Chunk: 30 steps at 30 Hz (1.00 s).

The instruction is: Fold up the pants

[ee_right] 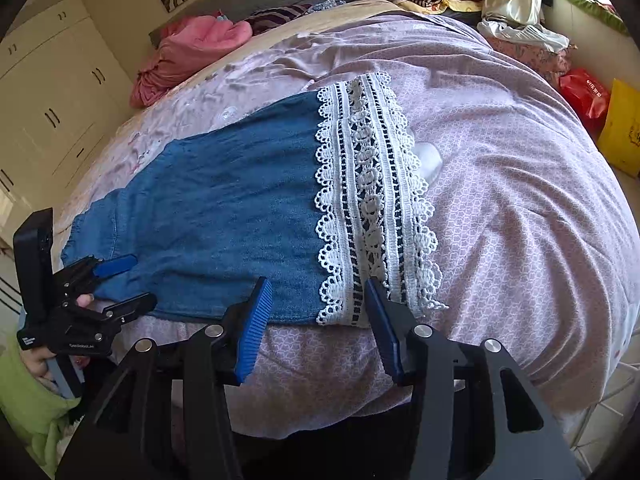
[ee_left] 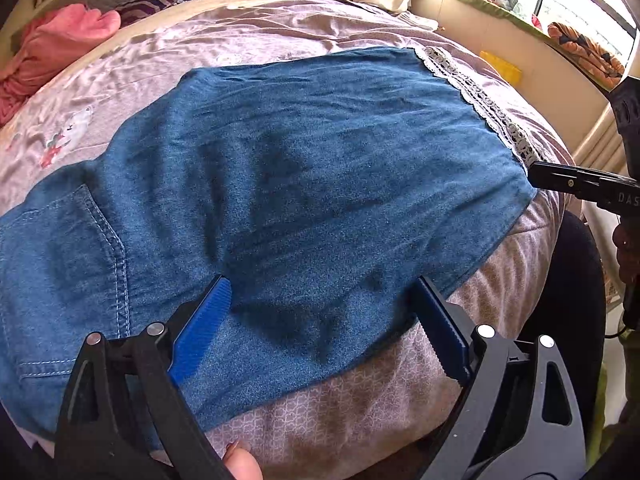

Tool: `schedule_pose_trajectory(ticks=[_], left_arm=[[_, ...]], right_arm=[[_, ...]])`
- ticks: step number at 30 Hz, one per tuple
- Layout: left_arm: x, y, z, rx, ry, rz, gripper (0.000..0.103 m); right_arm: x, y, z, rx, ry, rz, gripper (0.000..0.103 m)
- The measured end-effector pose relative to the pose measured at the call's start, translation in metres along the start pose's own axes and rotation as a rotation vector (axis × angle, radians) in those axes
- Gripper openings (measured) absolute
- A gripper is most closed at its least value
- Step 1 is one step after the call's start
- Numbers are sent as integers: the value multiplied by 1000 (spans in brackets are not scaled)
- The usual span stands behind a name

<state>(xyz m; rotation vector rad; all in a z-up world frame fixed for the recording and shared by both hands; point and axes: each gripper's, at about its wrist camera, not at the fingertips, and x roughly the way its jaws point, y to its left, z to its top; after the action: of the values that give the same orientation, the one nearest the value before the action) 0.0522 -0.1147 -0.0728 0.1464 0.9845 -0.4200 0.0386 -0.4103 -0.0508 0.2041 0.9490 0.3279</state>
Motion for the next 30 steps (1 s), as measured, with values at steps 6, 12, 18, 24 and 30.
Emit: schedule_pose_trajectory(ticks=[6, 12, 18, 24, 30], left_arm=[[-37, -8, 33, 69, -84, -58, 85], [-39, -25, 100, 169, -146, -33, 86], [-5, -40, 153, 234, -106, -68, 86], [53, -54, 188, 297, -2, -107, 86], [85, -66, 209, 317, 47, -163, 66]], right_arm=[[-46, -10, 1, 33, -131, 25, 60], [-48, -21, 1, 62, -144, -5, 66], [-36, -26, 5, 80, -144, 17, 71], [-14, -34, 15, 101, -117, 29, 73], [14, -45, 21, 146, -77, 58, 73]])
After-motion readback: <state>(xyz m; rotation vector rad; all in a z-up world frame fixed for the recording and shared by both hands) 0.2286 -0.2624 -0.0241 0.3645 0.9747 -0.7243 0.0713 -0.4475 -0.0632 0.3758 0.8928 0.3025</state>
